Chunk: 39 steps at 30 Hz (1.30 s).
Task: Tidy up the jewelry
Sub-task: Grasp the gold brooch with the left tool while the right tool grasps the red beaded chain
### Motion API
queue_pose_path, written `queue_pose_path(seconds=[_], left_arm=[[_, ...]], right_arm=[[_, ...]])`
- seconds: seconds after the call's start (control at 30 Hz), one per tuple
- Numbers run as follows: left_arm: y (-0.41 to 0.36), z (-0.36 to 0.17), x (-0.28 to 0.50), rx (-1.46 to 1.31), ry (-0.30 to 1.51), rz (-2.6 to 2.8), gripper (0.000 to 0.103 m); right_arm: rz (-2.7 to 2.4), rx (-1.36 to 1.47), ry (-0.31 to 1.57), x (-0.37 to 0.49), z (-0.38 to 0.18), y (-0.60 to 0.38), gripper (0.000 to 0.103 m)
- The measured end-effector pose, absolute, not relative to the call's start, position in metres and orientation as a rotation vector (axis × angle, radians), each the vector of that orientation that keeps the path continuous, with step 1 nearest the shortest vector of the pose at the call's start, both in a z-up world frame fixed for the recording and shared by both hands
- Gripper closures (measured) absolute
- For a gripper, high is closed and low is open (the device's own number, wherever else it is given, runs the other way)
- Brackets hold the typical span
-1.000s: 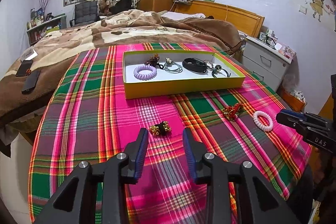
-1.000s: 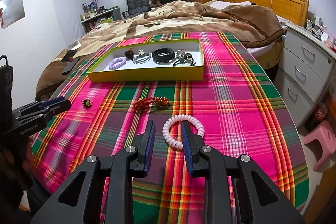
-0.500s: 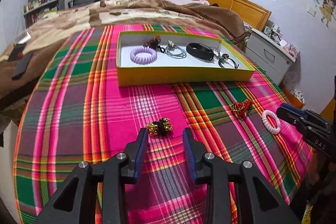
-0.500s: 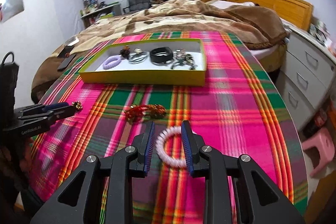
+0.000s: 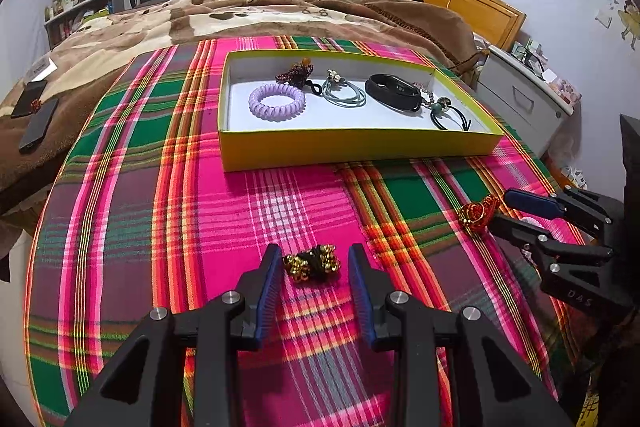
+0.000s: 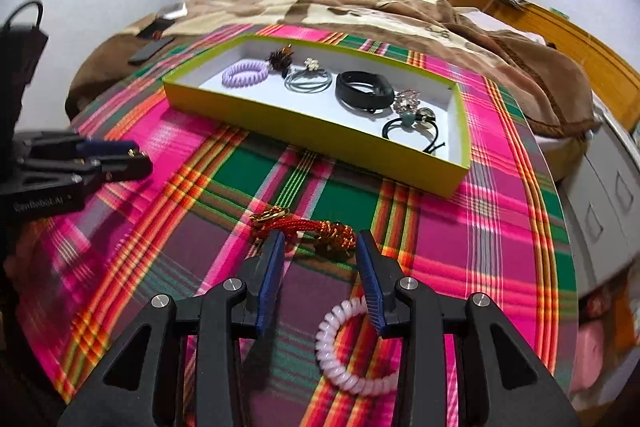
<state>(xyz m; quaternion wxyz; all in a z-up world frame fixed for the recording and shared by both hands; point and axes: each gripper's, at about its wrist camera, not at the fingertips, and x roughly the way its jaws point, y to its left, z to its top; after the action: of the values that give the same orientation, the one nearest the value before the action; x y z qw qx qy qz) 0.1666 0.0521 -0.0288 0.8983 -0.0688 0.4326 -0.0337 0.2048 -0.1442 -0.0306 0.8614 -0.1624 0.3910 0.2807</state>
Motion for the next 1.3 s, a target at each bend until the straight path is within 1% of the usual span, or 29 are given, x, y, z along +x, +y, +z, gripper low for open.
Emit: queue_pose_path(seconds=[0.33,0.4,0.43,0.47,0.63,0.67,0.7,0.93,1.0,1.3], left_arm=[[0.052,-0.029,0.173,-0.139,0.894,-0.075,0.069],[0.052,-0.029,0.173,-0.139,0.894,-0.074,0.069],[0.052,-0.029,0.173,-0.137,0.894,-0.073,0.069],[0.051,-0.029,0.173,-0.135,0.894,-0.072,0.069],[0.049,-0.03,0.174,-0.118,0.895,-0.066,0.069],[0.048,-0.03,0.174,-0.118,0.895,-0.066,0.071],[0.048,-0.03,0.174,-0.119,0.895,-0.067,0.077],[0.042,-0.029,0.169,-0.093,0.89,-0.085,0.08],[0.04,-0.027,0.167,-0.085,0.883,-0.09,0.083],[0.033,-0.012,0.144,-0.097,0.814,-0.138,0.084]], right_arm=[[0.643,-0.441,0.812,0.214,-0.035,-0.136,0.066],[0.652,-0.439,0.814,0.214,-0.035,-0.135,0.082],[0.651,-0.443,0.814,0.213,-0.036,-0.134,0.085],[0.649,-0.445,0.812,0.212,-0.036,-0.134,0.086],[0.644,-0.439,0.808,0.205,-0.034,-0.135,0.087],[0.644,-0.436,0.809,0.204,-0.034,-0.136,0.087],[0.643,-0.431,0.81,0.202,-0.033,-0.137,0.087],[0.63,-0.348,0.814,0.189,-0.026,-0.149,0.087],[0.635,-0.282,0.825,0.187,-0.021,-0.157,0.087],[0.597,-0.207,0.814,0.179,-0.012,-0.168,0.087]])
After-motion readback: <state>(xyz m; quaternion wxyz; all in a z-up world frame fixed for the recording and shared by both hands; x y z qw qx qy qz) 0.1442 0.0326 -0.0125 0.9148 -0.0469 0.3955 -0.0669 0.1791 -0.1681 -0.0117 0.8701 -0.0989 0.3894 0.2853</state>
